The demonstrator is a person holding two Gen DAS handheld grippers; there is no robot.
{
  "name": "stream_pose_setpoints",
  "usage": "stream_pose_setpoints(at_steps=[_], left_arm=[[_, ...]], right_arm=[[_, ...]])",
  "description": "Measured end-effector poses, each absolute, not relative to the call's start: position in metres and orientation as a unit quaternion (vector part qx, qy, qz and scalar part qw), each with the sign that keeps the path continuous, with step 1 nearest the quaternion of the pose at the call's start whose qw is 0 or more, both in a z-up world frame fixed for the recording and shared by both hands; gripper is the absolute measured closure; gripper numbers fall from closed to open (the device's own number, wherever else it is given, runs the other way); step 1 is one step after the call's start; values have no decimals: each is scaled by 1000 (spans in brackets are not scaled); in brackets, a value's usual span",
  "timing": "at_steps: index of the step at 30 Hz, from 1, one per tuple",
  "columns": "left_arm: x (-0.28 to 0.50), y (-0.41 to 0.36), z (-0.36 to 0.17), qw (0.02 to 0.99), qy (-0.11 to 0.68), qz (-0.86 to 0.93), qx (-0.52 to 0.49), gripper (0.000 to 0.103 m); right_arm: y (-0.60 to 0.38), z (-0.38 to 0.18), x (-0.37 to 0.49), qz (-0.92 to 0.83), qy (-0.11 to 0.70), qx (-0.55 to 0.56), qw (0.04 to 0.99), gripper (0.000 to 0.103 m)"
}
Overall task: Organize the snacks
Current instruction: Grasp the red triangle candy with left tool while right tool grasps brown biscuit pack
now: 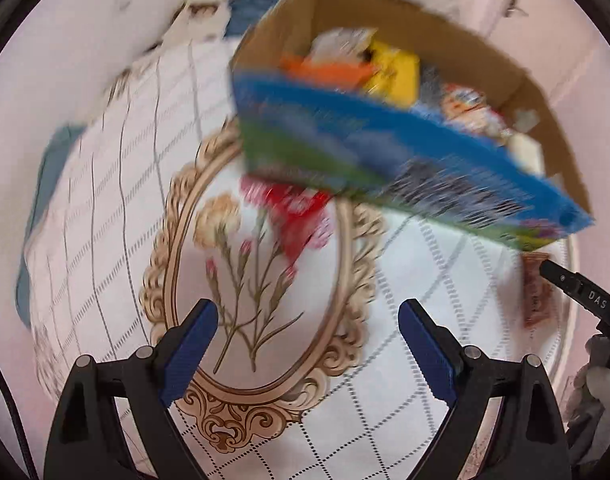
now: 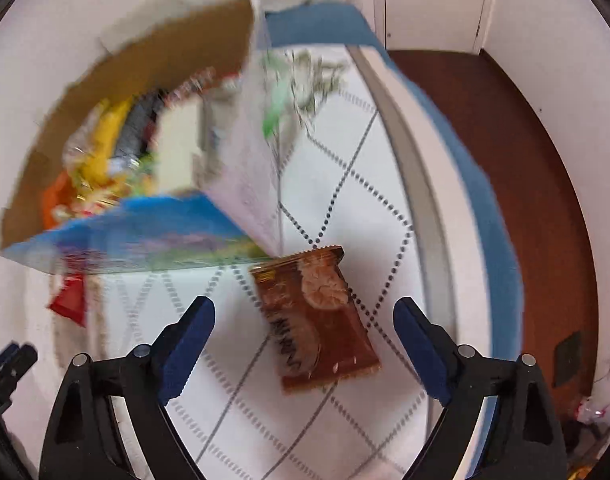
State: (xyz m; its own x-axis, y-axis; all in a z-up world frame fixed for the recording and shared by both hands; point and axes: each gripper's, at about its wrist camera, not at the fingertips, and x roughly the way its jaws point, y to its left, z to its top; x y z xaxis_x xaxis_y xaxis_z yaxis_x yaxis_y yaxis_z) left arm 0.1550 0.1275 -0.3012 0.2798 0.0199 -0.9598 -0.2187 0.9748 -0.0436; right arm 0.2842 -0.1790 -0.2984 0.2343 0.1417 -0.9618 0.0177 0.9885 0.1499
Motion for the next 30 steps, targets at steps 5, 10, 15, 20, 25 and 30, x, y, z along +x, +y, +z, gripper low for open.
stream_pose_setpoints(at_steps=[5,10,15,20,25,30], left_arm=[[164,147,-324,782,607,104,-91,11],[184,157,-327,787,603,101,-83,11],[209,160,-340,777,620,87,-55,11],[229,157,-359,765,640,54,-45,11],[234,157,-365,767,639,42,-51,58],[215,159,-362,769,635,38,-59,59]], right_arm=[[-164,-335,295,50,641,51,764,28],[-143,-338,281,77,644,29,760,39],[-118,-342,252,103,653,15,751,39],[-112,-349,246,93,657,32,747,39],[-110,-356,258,80,664,39,742,38],[-99,-357,262,82,664,23,743,42]])
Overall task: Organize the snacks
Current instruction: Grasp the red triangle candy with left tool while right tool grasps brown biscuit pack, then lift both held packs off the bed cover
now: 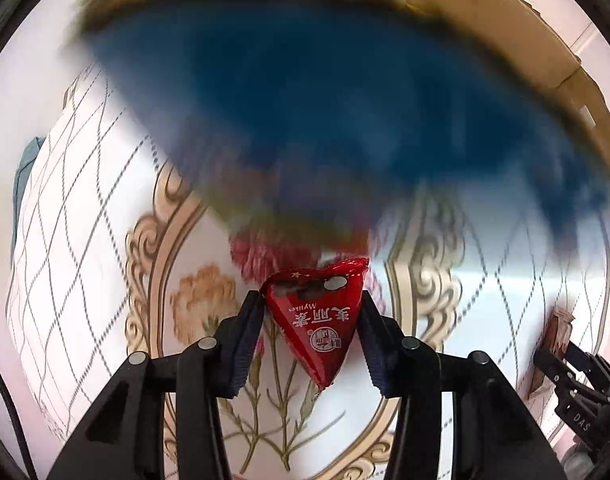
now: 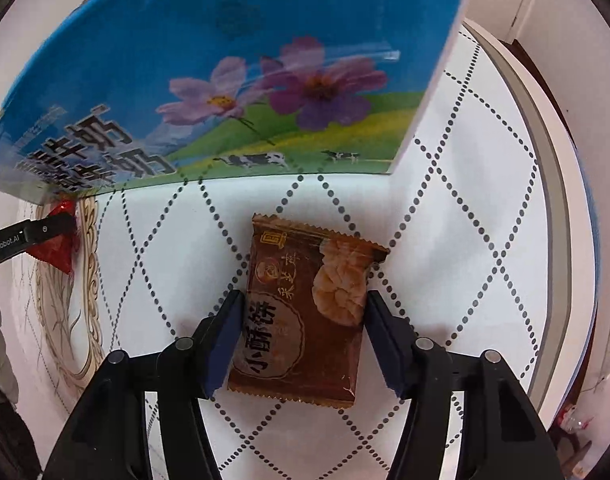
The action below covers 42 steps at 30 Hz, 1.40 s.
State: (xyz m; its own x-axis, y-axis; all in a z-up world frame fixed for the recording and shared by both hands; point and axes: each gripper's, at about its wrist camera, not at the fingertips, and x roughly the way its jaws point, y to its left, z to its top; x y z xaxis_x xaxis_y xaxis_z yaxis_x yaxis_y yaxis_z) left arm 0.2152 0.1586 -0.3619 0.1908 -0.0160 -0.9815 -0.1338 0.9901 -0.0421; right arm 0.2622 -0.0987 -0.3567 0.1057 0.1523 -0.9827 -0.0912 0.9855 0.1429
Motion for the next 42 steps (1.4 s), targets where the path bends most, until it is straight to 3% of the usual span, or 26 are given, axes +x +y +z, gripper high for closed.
stream_pose_setpoints(at_steps=[15,26,33,42], left_arm=[[63,120,-399,706,705,-32,-59,57],[101,112,-433,685,726,-30,-52,55],[96,107,-431,685,726,-24,-56,55],[80,122,-416,685,725,-29,-63,54]], right_arm=[[-87,-356,146,132,710,-10,691,43],[-85,-374,140,109,715,6,690,36],[-58,-384,141,104,716,6,690,23],[-53,-410,141,103,716,7,690,23]])
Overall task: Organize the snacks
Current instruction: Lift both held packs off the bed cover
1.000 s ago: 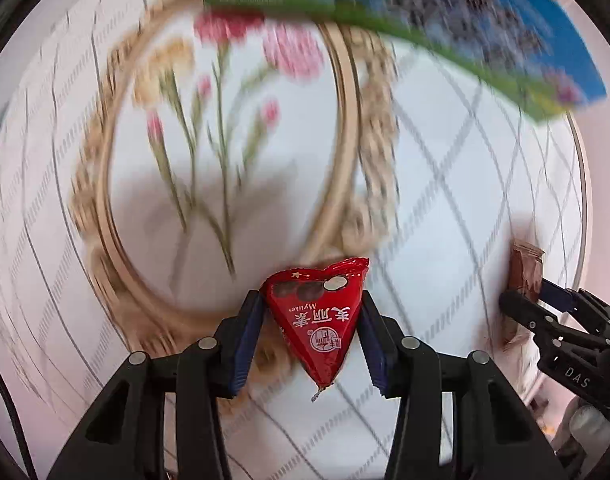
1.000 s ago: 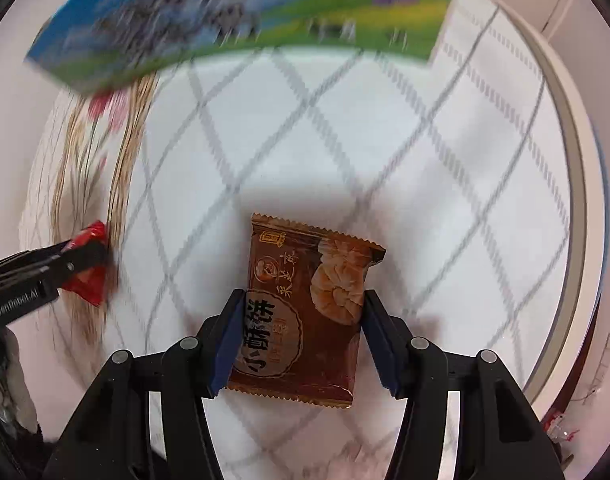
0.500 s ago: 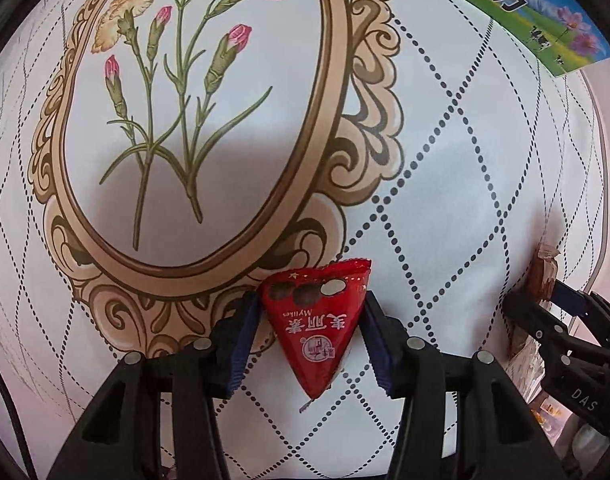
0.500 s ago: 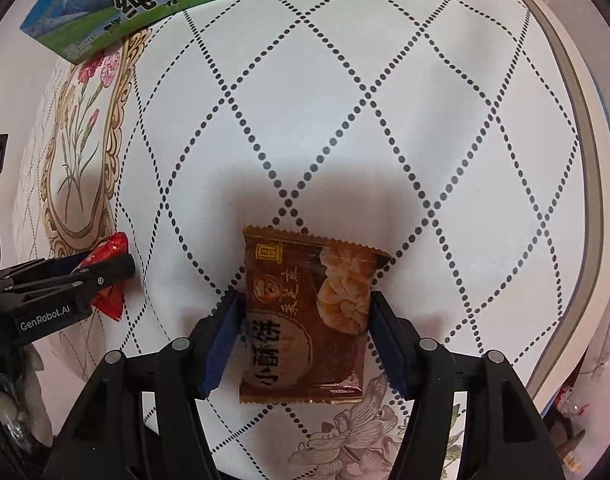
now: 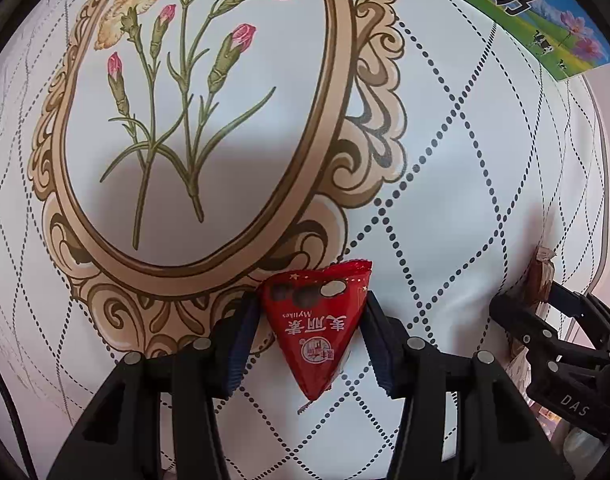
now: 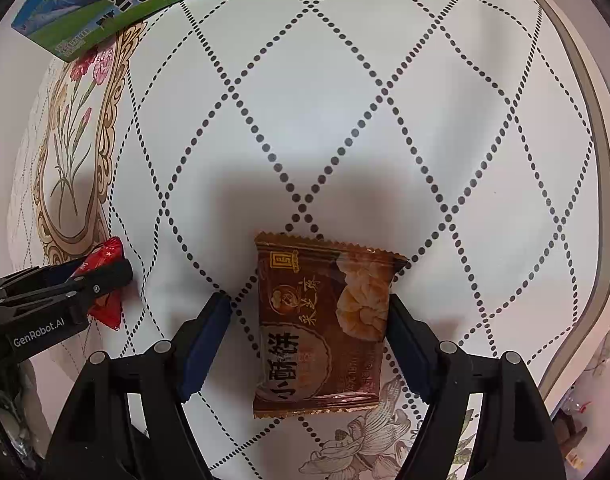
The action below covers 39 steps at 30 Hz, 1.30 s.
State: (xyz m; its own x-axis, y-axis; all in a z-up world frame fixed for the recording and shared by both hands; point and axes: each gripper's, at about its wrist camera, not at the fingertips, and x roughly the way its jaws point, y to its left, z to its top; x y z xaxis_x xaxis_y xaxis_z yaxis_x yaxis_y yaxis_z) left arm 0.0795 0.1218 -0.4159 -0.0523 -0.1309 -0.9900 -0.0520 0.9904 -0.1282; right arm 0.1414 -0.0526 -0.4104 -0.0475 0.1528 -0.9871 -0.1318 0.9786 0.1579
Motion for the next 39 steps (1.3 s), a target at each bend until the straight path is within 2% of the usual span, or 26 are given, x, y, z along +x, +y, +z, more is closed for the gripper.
stream_pose_setpoints(at_steps=[5,6,9,10,12,15,16,21,24,25,26,27,29,31,33,35,37,39], left_arm=[[78,135,-407,685,724,-28,-74,54],[78,138,-407,691,719,-23,-75,51],[80,145,-416,701,705,-26,-104,38],[80,144,-419,702,702,-30,-113,25],[82,139,-423,701,702,-45,-118,8],[85,132,-428,697,710,-43,-92,5],[86,132,-429,695,710,-47,-99,0],[93,143,-428,689,712,-50,-128,2],[92,159,-419,696,708,-25,-115,28],[92,160,-417,698,708,-20,-107,38],[92,163,-415,698,708,-14,-101,42],[92,165,-414,699,709,-12,-94,49],[90,168,-412,700,709,-11,-90,51],[90,166,-409,700,709,-10,-77,52],[91,156,-405,702,708,-13,-73,51],[94,152,-409,696,714,-20,-74,47],[92,146,-411,692,718,-26,-69,45],[93,148,-411,691,719,-27,-65,45]], right_arm=[[-66,-391,140,107,713,31,692,22],[-67,-386,139,106,710,23,696,22],[-70,-394,139,95,715,2,692,8],[-71,-399,140,94,715,2,692,6],[-71,-408,144,89,712,11,696,0],[-69,-417,151,75,717,18,693,0],[-70,-420,153,70,719,25,691,0],[-72,-432,162,69,728,37,682,0],[-75,-425,165,75,731,42,677,1],[-77,-419,167,73,726,46,683,5],[-79,-416,167,71,719,46,689,9],[-80,-411,166,72,713,39,697,17],[-79,-404,164,76,705,36,704,28],[-77,-400,162,82,697,37,711,44],[-74,-396,161,85,694,26,714,44],[-71,-392,162,88,692,22,716,44],[-69,-393,165,87,699,24,710,35],[-66,-392,164,89,707,32,701,31]])
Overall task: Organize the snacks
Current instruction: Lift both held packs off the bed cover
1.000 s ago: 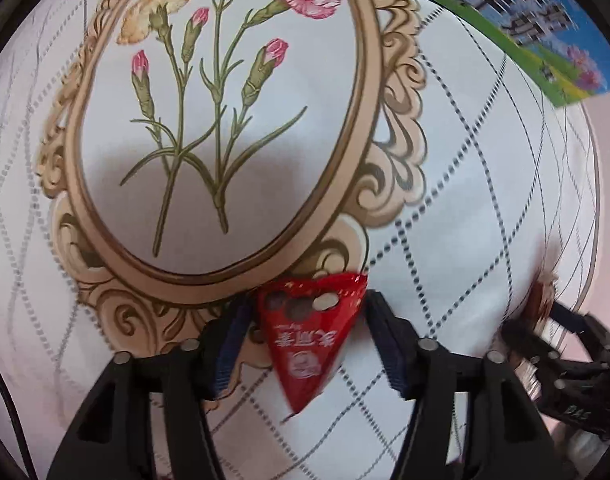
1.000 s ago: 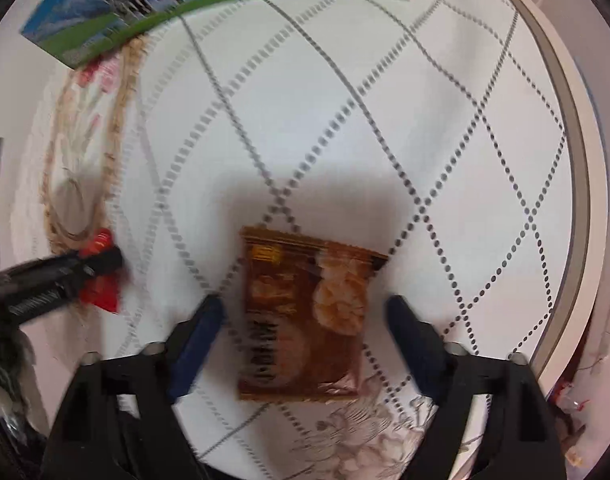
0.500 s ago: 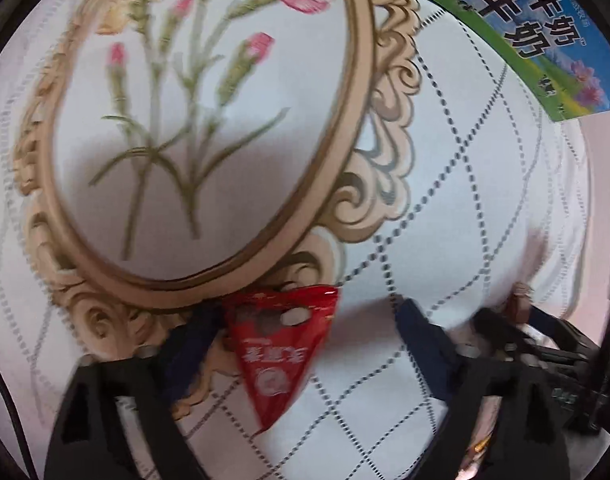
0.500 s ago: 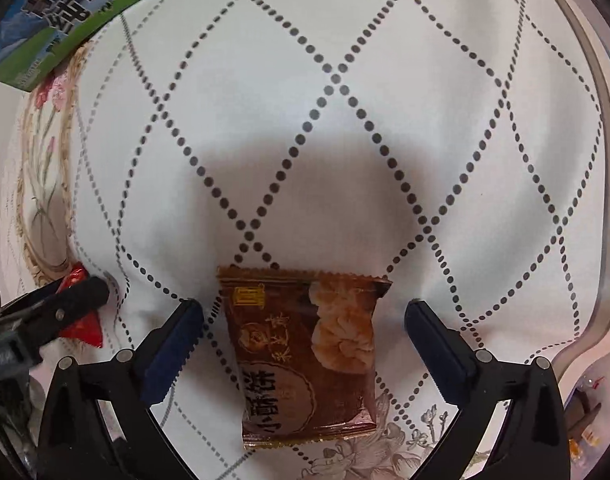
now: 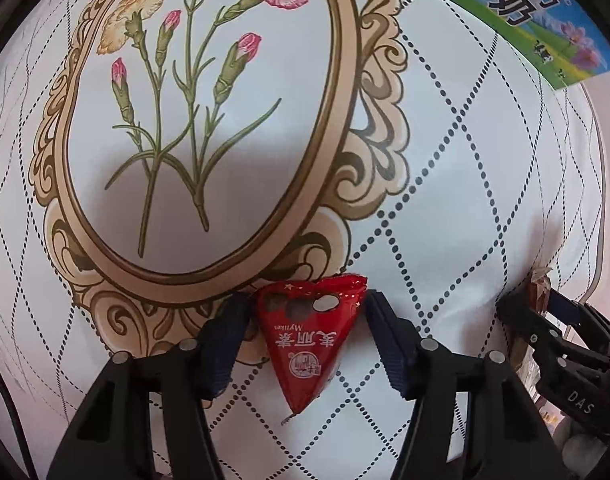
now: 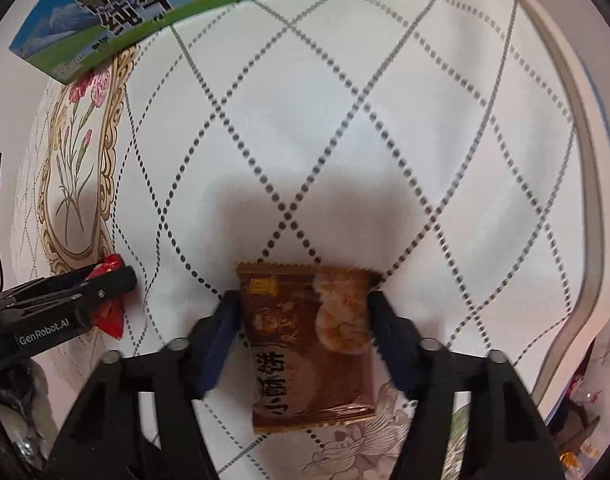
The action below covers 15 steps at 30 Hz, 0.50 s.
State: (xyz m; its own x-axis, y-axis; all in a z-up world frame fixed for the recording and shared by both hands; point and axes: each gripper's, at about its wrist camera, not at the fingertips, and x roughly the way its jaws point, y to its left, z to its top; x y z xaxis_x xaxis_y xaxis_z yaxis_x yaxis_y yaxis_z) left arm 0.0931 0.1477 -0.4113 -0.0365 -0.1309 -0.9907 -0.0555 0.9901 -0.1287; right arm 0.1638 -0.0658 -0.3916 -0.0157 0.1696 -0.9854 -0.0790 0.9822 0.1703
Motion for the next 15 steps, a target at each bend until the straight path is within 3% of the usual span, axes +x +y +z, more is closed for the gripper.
stream_pose_setpoints(at_steps=[6,10,15], left_arm=[[83,122,-411,693,719,-26,-38,47],[75,111,-408,696,717,-29,-31,56],[75,93,-406,697,716,-36,-30,59]], right_arm=[[-63,-395,160,91,704,22,704,31],[-65,-395,143,88,696,28,712,44],[-71,-389,133,87,692,38,716,45]])
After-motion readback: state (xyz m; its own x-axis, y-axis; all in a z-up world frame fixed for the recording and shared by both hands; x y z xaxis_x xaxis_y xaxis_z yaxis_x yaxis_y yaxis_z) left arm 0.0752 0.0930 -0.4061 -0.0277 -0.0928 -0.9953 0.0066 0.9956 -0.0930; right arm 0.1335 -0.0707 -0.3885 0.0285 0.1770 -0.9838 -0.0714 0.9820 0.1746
